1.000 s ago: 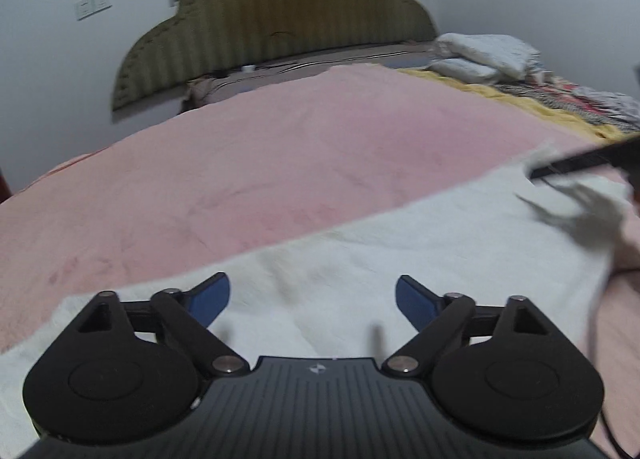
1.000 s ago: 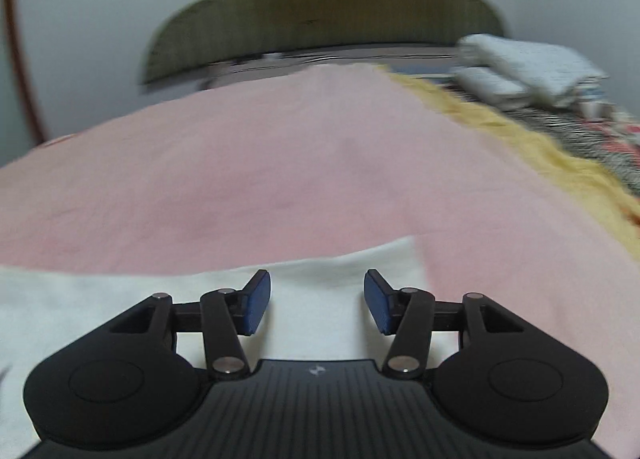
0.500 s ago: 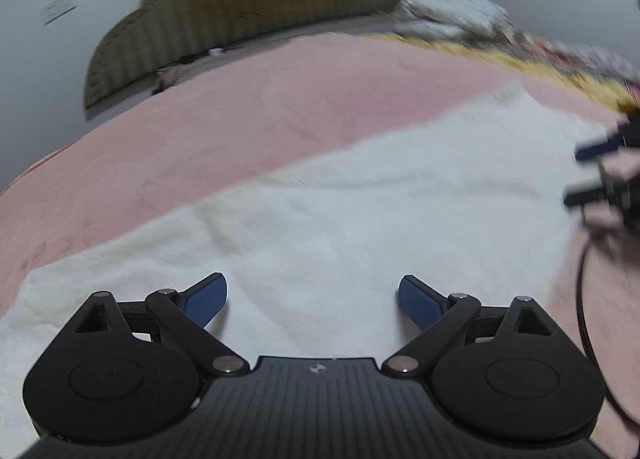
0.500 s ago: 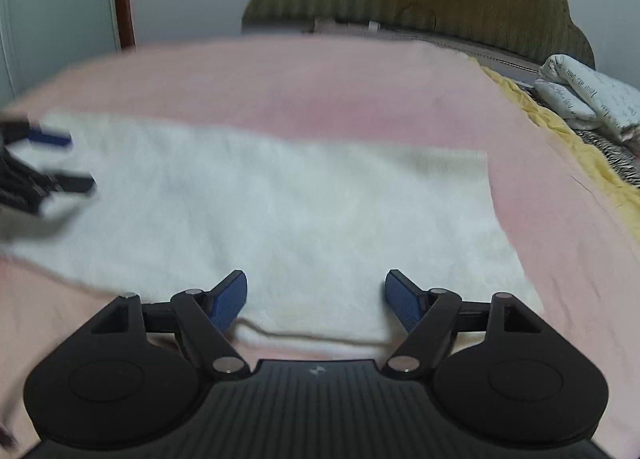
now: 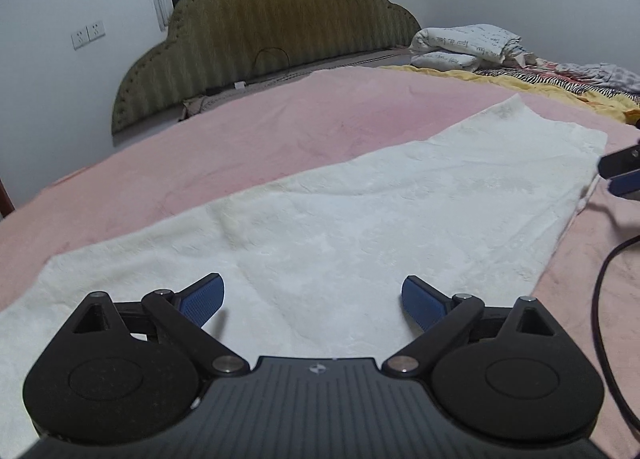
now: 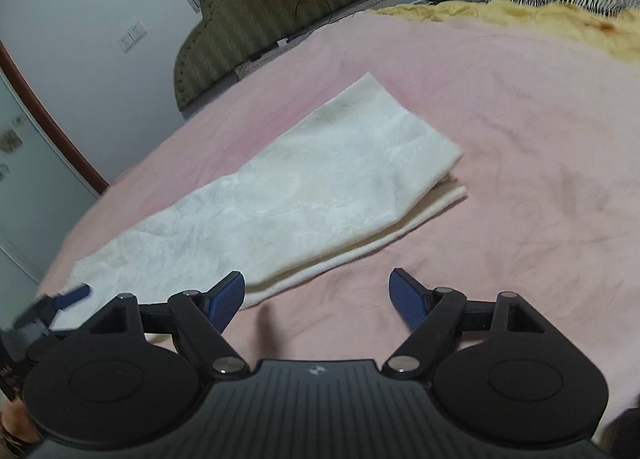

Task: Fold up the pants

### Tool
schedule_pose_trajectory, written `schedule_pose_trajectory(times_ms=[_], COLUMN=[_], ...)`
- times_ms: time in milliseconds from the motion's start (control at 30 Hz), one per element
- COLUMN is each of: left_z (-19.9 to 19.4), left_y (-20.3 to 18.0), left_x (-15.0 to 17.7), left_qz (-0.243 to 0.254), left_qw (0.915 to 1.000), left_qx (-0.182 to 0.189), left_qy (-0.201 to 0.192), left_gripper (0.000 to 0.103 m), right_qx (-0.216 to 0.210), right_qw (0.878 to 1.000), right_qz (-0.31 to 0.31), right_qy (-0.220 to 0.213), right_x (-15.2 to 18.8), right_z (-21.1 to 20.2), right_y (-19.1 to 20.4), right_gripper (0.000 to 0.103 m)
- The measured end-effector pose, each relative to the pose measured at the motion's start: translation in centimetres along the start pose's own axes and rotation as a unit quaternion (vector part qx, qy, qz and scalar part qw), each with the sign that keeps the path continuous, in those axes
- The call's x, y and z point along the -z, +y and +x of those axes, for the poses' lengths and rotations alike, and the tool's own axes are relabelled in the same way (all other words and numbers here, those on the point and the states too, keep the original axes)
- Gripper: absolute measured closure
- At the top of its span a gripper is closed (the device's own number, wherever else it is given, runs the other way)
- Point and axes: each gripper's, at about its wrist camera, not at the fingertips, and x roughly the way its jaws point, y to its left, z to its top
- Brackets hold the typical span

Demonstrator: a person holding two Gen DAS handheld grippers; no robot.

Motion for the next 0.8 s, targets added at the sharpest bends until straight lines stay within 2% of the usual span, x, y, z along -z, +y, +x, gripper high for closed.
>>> schedule_pose_trajectory(times_ms=[133,233,300,333,367,467,600,800], left_z=[0.5,0.7,0.8,0.8,0.9,1.2,1.5,1.6], left_y=[0.2,0.4,0.4,0.4,0.4,0.8,1.6,1.6], left_x=[0.2,0.3,0.3,0.3,0.3,0.3,0.4,0.3], left_qz=[-0.008,-0.017,-0.018,-0.018,-0.02,-0.035,-0.063,-0.065], left_qw=[0.9999,0.9998,0.9997,0.9997,0.9996,0.9989,0.9969,0.9967], left_qx=[0.001,0.003,0.003,0.003,0.004,0.015,0.033,0.033], left_qy=[0.007,0.014,0.017,0.018,0.019,0.026,0.035,0.035], left_gripper=[0.002,0.0,0.0,0.0,0.0,0.0,0.0,0.0], right_qx=[-0.035,-0.046,-0.04,-0.033,-0.024,-0.018,-0.014,0.0], right_qw=[0.998,0.991,0.985,0.983,0.982,0.981,0.981,0.984], right_qz=[0.043,0.102,0.133,0.141,0.147,0.167,0.163,0.12], right_qy=[-0.024,-0.073,-0.105,-0.112,-0.112,-0.102,-0.104,-0.134], right_x=[-0.8,-1.6,-2.2,-2.5,-3.0,-3.7,-3.7,-4.0], right_z=[1.3,2.7,3.5,3.9,4.2,5.5,5.6,4.7], right_y=[-0.9,-2.5,-3.4,-3.6,-3.9,-4.8,-4.8,-2.5], right_gripper=[0.023,0.024,0.03,0.04,0.055,0.082,0.085,0.087])
